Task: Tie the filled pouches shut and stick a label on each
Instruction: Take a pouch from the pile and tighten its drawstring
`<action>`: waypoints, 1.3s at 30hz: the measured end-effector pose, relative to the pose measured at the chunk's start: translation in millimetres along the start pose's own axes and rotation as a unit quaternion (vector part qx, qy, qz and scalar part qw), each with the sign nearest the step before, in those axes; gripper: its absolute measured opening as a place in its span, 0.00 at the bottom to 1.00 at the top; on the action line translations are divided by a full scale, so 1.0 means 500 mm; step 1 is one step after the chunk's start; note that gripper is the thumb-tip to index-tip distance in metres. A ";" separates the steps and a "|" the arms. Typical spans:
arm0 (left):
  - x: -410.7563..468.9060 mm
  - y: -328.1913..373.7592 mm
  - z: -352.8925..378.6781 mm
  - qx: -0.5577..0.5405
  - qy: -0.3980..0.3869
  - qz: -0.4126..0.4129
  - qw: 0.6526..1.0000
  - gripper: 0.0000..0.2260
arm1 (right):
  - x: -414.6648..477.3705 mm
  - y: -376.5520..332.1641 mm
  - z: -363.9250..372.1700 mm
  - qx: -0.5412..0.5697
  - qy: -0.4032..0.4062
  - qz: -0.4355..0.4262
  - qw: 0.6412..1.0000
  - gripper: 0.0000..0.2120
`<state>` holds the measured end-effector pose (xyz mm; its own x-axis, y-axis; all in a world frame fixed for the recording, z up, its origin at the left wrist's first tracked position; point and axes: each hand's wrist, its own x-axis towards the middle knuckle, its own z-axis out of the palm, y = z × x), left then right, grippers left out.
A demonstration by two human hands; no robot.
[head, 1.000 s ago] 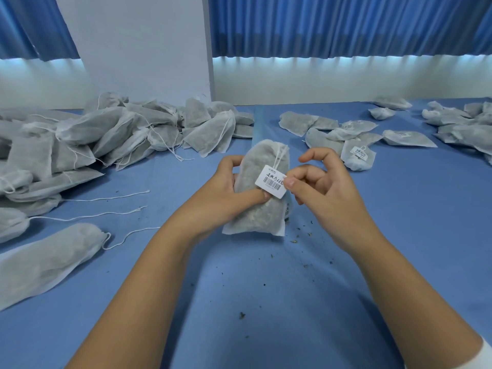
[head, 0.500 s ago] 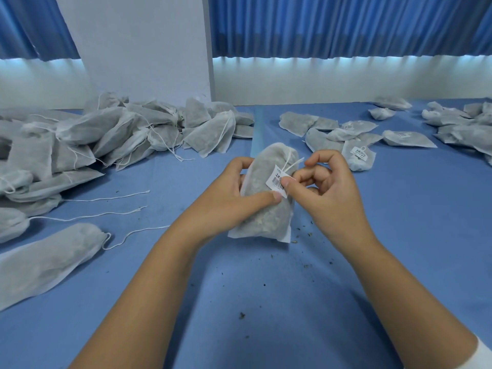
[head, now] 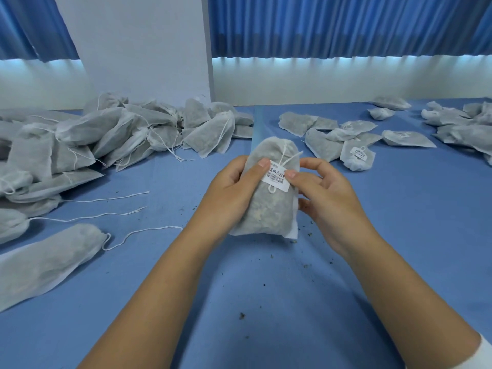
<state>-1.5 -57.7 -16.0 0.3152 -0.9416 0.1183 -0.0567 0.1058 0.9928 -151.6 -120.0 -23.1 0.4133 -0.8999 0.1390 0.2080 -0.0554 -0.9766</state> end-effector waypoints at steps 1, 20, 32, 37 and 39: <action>0.000 -0.002 0.000 0.000 -0.008 -0.002 1.000 0.10 | 0.001 -0.001 -0.001 0.022 -0.005 0.005 1.000 0.09; 0.017 -0.018 -0.001 -0.037 0.036 -0.015 0.999 0.11 | 0.001 0.004 0.001 -0.008 0.005 -0.002 1.000 0.18; 0.050 -0.038 -0.031 -0.075 0.121 -0.079 0.987 0.20 | 0.005 -0.007 -0.019 -0.060 -0.117 -0.048 0.990 0.06; 0.062 -0.044 -0.060 -0.086 0.185 -0.064 0.977 0.18 | 0.033 -0.009 -0.043 -0.044 -0.058 0.024 0.997 0.12; 0.065 -0.046 -0.072 -0.050 0.203 -0.056 0.976 0.15 | 0.048 -0.016 -0.052 0.090 0.044 -0.002 0.995 0.11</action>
<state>44.4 -79.0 -34.1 0.6650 -0.7467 -0.0135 0.0858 0.0585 0.9946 -166.4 -152.4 -16.4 0.3346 -0.9348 0.1194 0.3670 0.0126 -0.9301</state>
